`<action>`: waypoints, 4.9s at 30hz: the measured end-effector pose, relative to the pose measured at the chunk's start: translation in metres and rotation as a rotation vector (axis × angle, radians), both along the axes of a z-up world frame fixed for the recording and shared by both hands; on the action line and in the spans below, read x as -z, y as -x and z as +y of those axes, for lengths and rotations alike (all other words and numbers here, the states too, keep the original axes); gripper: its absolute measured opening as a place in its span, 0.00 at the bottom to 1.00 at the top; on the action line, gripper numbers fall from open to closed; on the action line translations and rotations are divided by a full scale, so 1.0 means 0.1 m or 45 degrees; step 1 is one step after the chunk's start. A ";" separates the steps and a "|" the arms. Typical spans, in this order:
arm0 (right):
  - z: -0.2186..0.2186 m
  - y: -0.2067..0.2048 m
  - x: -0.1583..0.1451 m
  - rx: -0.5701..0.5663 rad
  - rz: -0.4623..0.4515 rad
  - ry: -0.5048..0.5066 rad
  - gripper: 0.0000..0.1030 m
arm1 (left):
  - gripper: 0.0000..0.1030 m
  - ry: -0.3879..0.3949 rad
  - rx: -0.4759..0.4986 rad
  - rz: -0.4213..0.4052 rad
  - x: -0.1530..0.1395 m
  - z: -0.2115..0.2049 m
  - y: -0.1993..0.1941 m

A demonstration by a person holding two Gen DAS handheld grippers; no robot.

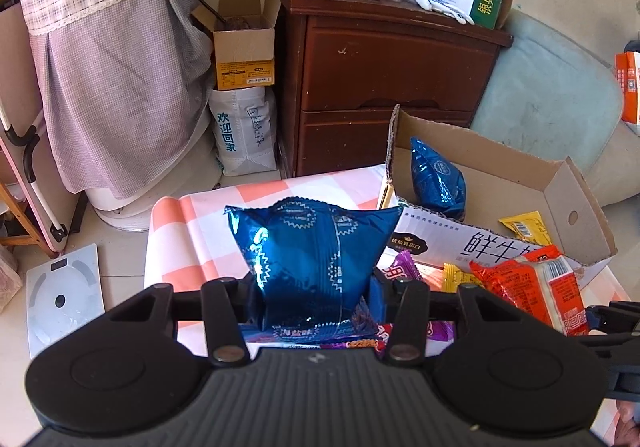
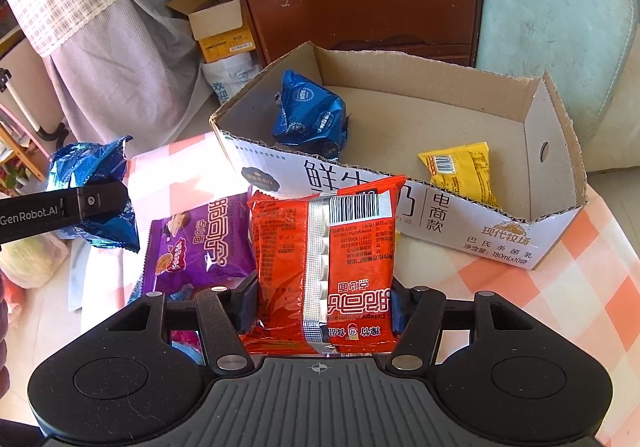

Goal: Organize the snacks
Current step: 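Carry the blue foil packet and red packet over the cardboard box, then drop both packets into the box and open both tools, then move both tools back over the remaining snacks on the table, then grasp the light blue biscuit packet with the left tool while the right tool grasps the golden packet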

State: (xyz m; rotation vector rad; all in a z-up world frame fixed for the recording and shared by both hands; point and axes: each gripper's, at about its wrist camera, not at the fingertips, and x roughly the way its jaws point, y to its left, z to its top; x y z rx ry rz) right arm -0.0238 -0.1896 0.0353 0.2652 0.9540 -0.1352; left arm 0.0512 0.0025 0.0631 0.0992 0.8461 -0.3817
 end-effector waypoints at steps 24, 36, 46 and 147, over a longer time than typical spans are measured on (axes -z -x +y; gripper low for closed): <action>-0.10 0.00 -0.25 0.074 -0.129 0.029 0.57 | 0.46 -0.033 0.035 -0.146 -0.19 -0.40 0.15; -0.39 0.07 -0.50 0.199 -0.245 0.036 0.57 | 0.46 0.005 0.055 -0.199 -0.31 -0.57 0.11; -0.71 0.13 -0.61 0.329 -0.313 0.012 0.57 | 0.46 0.096 0.120 -0.211 -0.37 -0.85 0.02; -0.41 1.02 0.42 0.613 0.189 -0.314 0.75 | 0.79 -0.087 0.032 0.168 0.82 -0.10 0.61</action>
